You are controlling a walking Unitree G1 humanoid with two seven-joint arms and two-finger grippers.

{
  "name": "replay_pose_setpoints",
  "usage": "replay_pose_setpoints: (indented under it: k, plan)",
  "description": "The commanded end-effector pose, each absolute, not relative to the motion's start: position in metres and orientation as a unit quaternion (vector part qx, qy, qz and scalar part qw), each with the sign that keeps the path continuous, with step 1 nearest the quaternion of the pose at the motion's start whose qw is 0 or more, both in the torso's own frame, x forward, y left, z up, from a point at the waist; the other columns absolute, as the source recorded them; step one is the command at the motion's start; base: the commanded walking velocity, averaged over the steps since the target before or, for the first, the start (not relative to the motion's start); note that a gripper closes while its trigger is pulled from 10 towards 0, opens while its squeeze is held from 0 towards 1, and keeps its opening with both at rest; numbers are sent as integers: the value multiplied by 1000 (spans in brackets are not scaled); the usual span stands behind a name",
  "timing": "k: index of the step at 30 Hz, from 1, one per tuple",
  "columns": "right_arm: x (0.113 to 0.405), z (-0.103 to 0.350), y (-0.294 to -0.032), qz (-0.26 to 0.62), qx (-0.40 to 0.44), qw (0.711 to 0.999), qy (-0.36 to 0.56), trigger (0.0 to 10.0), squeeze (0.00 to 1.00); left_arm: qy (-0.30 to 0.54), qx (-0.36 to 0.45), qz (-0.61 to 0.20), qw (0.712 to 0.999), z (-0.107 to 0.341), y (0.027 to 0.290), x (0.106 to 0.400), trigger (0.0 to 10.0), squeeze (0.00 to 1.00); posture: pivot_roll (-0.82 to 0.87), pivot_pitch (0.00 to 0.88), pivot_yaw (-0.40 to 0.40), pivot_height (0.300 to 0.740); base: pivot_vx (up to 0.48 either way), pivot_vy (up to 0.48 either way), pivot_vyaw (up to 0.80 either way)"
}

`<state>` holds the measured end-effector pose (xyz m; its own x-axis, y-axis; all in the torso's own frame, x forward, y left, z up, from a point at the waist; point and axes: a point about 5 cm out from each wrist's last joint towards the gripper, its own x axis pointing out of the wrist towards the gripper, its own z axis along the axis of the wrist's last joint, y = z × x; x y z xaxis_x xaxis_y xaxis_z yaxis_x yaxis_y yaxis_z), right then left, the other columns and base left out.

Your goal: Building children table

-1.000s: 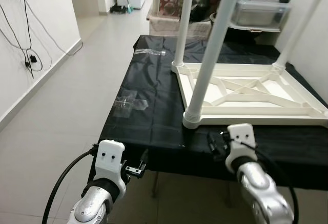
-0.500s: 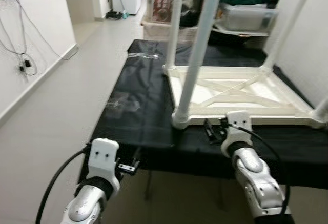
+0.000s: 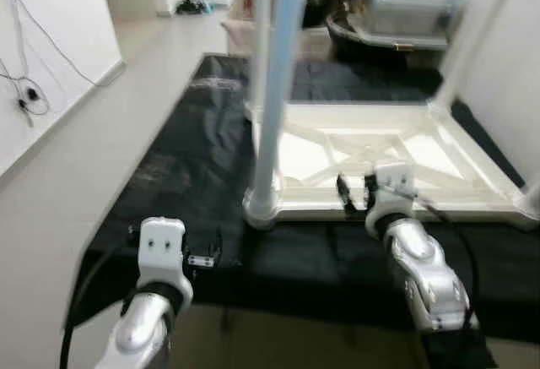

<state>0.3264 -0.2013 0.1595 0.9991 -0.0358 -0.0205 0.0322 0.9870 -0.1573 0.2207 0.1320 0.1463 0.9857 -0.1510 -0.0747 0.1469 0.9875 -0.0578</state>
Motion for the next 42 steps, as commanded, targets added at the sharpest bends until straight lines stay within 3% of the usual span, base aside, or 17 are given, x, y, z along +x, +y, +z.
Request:
replay_pose_setpoints:
  k: [1,8,10,12,14,22,24,27,29,38,39,42]
  plan:
    - [331,161,-205,-28,-77,997,8,10000,0,55,-25,-76,995,141,132,217,10000,0,112,95,-90,740,0,0,0]
    - [347,166,-215,15,-21,999,21,10000,0,56,-43,-93,993,141,127,214,10000,0,114,99,-89,740,0,0,0]
    - [356,172,-208,125,28,991,43,10000,0,55,-42,-114,991,142,123,209,10000,0,117,103,-90,740,0,0,0]
    - [356,172,-208,125,28,991,43,10000,0,55,-42,-114,991,142,123,209,10000,0,117,103,-90,740,0,0,0]
    - [360,183,-204,206,53,976,37,10000,0,57,-42,-121,990,141,121,205,10000,0,124,111,-93,740,0,0,0]
    - [369,195,-209,277,-11,960,27,10000,0,60,-40,-124,990,143,117,198,10000,0,131,139,-89,740,0,0,0]
    - [365,193,-208,322,-22,946,42,10000,0,59,-38,-126,990,144,117,197,10000,0,133,145,-89,740,0,0,0]
    - [343,180,-210,479,-58,869,111,10000,0,59,-33,-134,989,145,116,195,10000,0,132,148,-85,740,0,0,0]
    - [341,180,-209,508,-56,852,118,10000,0,60,-32,-136,988,144,116,194,10000,0,135,147,-86,740,0,0,0]
    - [348,195,-198,549,-46,830,87,10000,0,61,-27,-141,988,143,114,193,10000,0,144,136,-84,740,0,0,0]
    - [351,197,-194,546,-43,833,77,10000,1000,62,-27,-141,988,143,114,193,10000,0,143,130,-83,740,0,0,0]
    - [353,200,-185,551,-46,831,63,10000,1000,64,-26,-141,988,142,114,193,10000,0,144,129,-80,740,0,0,0]
